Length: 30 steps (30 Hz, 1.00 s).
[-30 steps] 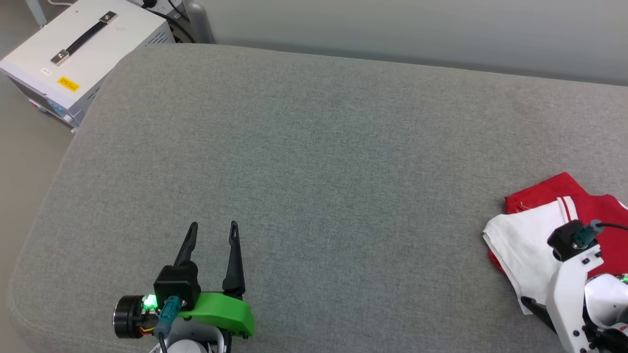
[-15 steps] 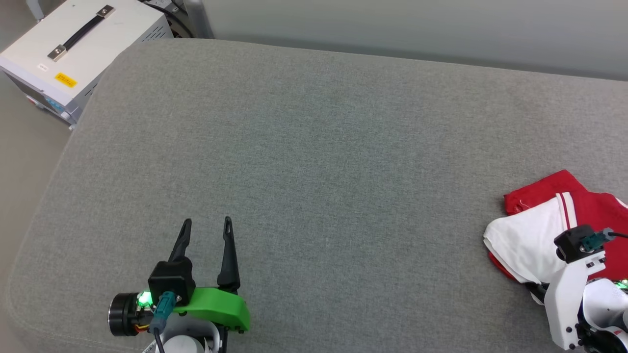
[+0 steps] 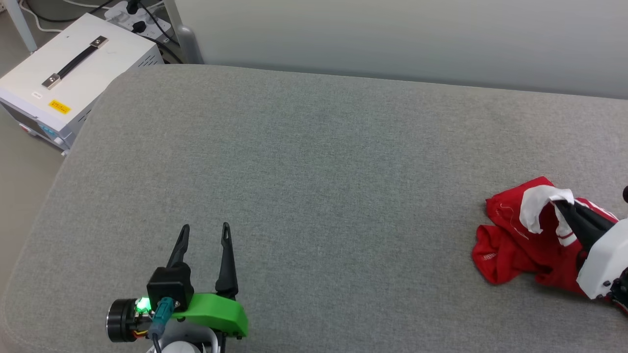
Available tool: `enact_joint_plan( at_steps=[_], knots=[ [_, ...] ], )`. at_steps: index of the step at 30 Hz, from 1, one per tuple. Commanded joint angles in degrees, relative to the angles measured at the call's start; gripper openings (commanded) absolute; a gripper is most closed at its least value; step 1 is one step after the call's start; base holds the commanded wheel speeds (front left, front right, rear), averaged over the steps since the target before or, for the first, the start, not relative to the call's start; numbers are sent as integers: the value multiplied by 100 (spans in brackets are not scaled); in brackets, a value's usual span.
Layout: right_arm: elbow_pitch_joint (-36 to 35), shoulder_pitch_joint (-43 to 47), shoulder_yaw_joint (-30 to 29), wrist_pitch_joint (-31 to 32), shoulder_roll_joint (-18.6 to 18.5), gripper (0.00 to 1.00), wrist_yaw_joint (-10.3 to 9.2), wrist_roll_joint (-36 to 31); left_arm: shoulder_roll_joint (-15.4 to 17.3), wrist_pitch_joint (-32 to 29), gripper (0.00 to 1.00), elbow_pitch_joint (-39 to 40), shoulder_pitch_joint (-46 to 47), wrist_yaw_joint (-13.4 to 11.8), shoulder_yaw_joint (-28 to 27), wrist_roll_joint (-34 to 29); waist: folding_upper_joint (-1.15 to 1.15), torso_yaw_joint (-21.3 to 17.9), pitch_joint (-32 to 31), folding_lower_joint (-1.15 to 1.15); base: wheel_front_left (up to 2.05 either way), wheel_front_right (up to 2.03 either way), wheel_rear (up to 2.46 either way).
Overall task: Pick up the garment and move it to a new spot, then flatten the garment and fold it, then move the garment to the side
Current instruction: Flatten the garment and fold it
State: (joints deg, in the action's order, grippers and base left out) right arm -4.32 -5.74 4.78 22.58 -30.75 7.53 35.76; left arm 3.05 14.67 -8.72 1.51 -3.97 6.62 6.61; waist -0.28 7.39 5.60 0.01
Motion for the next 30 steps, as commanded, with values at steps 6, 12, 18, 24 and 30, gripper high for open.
enact_joint_plan(
  at_steps=[6,12,18,24,30],
  knots=[
    [-482,-554,-157,-3,493,0,-4,-309,-17,33,100,24,-7,13,9,6,28,148,101,-1,0,0,0],
    [-198,-1404,272,-105,901,0,-4,-554,-17,33,100,24,81,-21,56,75,28,334,221,-1,0,0,0],
    [608,-2226,1085,-404,1300,0,-4,-599,-17,33,100,20,141,-57,107,133,28,519,357,-1,0,0,0],
    [1591,-2786,2157,-731,1756,0,-4,-647,-17,33,100,24,204,-87,123,176,28,625,508,-1,0,0,0],
    [2788,-3057,3296,-941,2149,0,-4,-675,-17,33,100,3,288,-110,192,221,28,695,656,-1,0,0,0]
  ],
)
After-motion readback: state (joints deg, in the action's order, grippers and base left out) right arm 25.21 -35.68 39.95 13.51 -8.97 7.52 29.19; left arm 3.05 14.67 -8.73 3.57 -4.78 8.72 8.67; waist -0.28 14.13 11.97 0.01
